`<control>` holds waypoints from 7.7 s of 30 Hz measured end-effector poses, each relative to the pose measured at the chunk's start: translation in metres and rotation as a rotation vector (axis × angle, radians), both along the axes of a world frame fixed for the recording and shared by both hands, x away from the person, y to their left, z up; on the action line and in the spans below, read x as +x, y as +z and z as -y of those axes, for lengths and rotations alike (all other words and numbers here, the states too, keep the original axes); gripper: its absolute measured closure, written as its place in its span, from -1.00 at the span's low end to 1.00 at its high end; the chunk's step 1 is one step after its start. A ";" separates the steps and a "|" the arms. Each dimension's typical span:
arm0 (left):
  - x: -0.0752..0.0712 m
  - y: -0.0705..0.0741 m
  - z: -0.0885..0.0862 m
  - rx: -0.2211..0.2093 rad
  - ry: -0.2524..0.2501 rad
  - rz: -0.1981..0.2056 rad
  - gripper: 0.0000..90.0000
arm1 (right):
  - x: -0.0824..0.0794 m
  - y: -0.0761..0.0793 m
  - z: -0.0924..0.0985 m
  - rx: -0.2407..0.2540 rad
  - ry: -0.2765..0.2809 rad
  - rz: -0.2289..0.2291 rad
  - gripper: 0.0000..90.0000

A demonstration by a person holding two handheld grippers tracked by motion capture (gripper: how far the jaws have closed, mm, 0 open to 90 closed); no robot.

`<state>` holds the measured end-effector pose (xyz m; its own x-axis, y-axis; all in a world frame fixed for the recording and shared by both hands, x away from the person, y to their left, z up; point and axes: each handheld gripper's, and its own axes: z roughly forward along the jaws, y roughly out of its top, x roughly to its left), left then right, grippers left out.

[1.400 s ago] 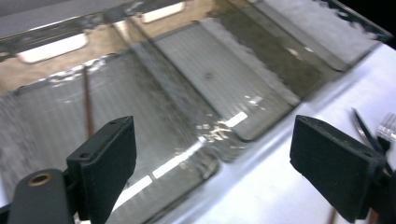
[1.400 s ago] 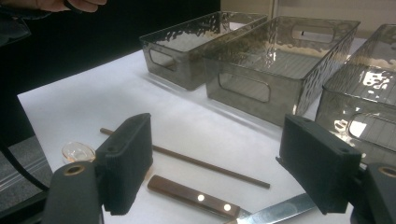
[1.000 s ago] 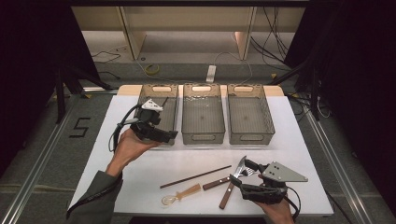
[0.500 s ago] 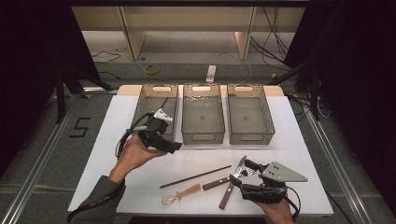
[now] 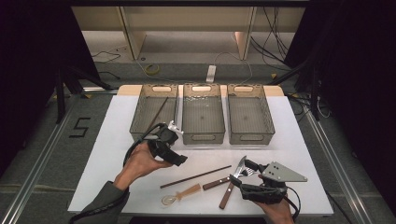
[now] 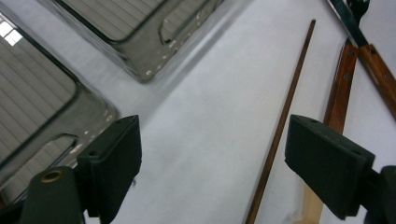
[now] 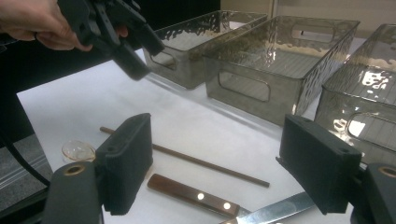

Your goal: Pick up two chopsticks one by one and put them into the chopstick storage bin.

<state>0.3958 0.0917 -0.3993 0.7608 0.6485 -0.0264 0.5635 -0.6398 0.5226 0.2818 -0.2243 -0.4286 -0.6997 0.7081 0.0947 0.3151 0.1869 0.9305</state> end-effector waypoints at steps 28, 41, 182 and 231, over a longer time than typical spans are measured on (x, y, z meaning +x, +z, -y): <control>-0.016 -0.047 0.020 0.133 -0.110 -0.126 -0.19 | 0.001 0.000 -0.001 -0.001 0.003 -0.002 -0.42; -0.019 -0.056 0.023 0.143 -0.146 -0.152 0.26 | 0.001 0.000 -0.001 0.001 0.003 -0.004 -0.42; 0.115 0.038 -0.110 -0.198 0.353 0.100 0.88 | 0.001 -0.003 -0.002 -0.001 0.008 -0.015 -0.42; 0.101 0.020 -0.115 -0.310 0.376 0.036 -0.20 | 0.001 -0.002 -0.001 -0.002 0.005 -0.015 -0.42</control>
<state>0.4963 0.2066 -0.3791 0.4797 0.8440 -0.2401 0.7037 -0.2066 0.6798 0.2827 -0.2233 -0.4309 -0.7015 0.7050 0.1043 0.3286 0.1900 0.9252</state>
